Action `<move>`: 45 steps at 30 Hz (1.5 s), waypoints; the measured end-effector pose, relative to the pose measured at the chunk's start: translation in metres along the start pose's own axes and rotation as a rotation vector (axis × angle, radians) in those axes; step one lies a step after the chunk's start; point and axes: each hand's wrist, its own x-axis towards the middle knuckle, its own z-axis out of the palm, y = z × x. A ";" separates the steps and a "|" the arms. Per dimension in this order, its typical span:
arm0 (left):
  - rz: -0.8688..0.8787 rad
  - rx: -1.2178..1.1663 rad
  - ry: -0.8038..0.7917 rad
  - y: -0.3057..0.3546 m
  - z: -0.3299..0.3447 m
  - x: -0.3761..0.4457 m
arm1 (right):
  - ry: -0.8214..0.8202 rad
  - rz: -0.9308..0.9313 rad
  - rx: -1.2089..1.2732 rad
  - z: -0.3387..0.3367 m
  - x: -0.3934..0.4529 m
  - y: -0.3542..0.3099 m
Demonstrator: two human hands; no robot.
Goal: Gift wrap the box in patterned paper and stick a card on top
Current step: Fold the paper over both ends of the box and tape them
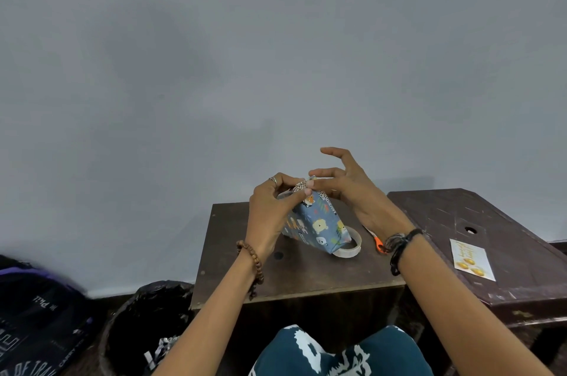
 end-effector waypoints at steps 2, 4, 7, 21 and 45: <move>0.007 -0.002 0.000 -0.002 -0.001 -0.001 | -0.098 0.102 0.096 -0.003 0.003 -0.001; 0.003 -0.008 -0.003 -0.005 -0.001 -0.002 | -0.158 0.199 0.222 -0.006 0.006 0.000; -0.013 0.010 -0.011 -0.011 0.002 -0.004 | -0.164 0.317 0.387 -0.008 0.010 0.006; 0.010 0.114 -0.103 -0.043 0.018 -0.023 | -0.001 0.475 0.218 -0.003 0.003 0.068; -0.780 -0.525 -0.113 -0.143 0.003 -0.002 | -0.130 0.430 0.911 -0.012 -0.001 0.170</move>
